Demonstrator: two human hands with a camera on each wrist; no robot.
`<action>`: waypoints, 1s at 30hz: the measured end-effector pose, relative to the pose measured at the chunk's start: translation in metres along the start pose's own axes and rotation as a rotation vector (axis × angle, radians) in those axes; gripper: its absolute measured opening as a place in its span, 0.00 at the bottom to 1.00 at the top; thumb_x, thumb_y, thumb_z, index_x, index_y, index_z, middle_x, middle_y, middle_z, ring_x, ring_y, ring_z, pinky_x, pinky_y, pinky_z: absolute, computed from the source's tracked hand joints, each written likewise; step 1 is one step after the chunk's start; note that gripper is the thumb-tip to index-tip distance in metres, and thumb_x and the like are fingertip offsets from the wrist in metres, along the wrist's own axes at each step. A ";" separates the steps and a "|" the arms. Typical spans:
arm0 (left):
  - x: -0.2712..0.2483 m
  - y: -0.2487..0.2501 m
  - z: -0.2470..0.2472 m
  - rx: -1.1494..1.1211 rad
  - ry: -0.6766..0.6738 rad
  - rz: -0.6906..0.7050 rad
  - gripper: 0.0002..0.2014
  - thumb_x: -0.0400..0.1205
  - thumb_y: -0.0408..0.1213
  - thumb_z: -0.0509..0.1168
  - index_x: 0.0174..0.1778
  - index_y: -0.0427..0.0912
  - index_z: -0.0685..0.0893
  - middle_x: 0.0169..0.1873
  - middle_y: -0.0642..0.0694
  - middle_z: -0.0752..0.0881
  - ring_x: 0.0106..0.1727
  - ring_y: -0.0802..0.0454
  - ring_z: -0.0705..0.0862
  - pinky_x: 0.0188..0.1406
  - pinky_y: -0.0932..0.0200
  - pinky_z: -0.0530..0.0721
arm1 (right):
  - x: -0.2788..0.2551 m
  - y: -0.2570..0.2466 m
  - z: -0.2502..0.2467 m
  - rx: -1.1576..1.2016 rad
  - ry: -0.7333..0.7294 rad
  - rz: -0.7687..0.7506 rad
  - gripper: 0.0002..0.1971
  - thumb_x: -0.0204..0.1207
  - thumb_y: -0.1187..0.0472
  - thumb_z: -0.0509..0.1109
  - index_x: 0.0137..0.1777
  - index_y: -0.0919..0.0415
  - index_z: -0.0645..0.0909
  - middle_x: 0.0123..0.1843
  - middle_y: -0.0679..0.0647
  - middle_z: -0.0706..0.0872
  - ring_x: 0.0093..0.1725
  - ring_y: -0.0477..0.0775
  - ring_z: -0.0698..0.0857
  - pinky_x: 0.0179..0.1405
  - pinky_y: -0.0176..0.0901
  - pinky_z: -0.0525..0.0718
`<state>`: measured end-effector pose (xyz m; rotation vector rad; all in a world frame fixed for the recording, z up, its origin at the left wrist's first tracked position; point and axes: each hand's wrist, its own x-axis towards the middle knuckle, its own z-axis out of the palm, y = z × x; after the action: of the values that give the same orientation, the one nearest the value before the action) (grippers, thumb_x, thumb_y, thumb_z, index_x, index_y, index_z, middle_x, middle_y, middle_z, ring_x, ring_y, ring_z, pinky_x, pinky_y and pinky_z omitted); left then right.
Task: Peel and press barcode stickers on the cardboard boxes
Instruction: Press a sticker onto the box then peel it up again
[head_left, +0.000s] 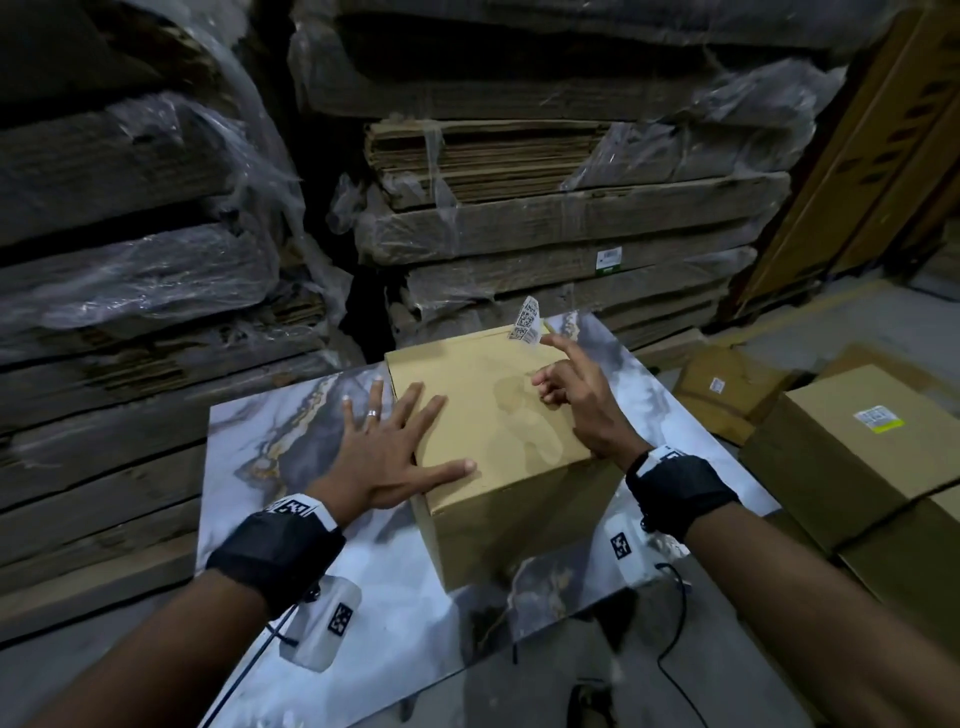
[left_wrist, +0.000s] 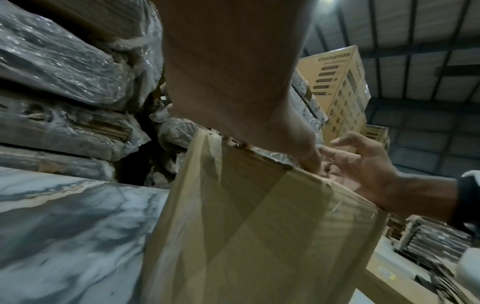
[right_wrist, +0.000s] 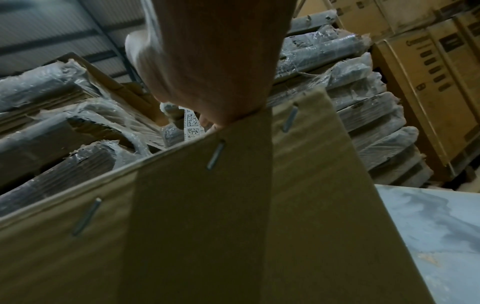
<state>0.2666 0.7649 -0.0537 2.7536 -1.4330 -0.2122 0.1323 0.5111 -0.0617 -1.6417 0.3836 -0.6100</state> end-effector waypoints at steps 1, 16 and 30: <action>-0.001 -0.002 0.001 -0.003 0.003 -0.007 0.58 0.62 0.91 0.32 0.88 0.66 0.40 0.89 0.54 0.40 0.88 0.38 0.33 0.81 0.23 0.33 | -0.002 0.000 0.000 -0.038 -0.011 -0.013 0.23 0.82 0.53 0.63 0.77 0.47 0.75 0.47 0.61 0.90 0.42 0.54 0.82 0.46 0.49 0.82; 0.007 0.032 0.006 -0.369 0.013 -0.293 0.50 0.76 0.76 0.59 0.90 0.57 0.51 0.86 0.33 0.33 0.87 0.24 0.47 0.85 0.35 0.57 | -0.015 -0.016 -0.016 -0.867 0.013 -0.100 0.42 0.78 0.43 0.68 0.87 0.33 0.49 0.78 0.61 0.68 0.80 0.64 0.65 0.77 0.69 0.70; 0.003 0.079 0.008 -0.523 0.193 -0.466 0.42 0.77 0.65 0.57 0.84 0.45 0.62 0.81 0.30 0.58 0.79 0.25 0.66 0.76 0.36 0.72 | -0.002 0.004 -0.020 -0.989 -0.101 0.023 0.41 0.80 0.37 0.62 0.87 0.35 0.43 0.81 0.76 0.64 0.78 0.81 0.64 0.77 0.71 0.67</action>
<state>0.2031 0.7178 -0.0545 2.5206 -0.5663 -0.2739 0.1190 0.4952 -0.0640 -2.5881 0.6932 -0.3121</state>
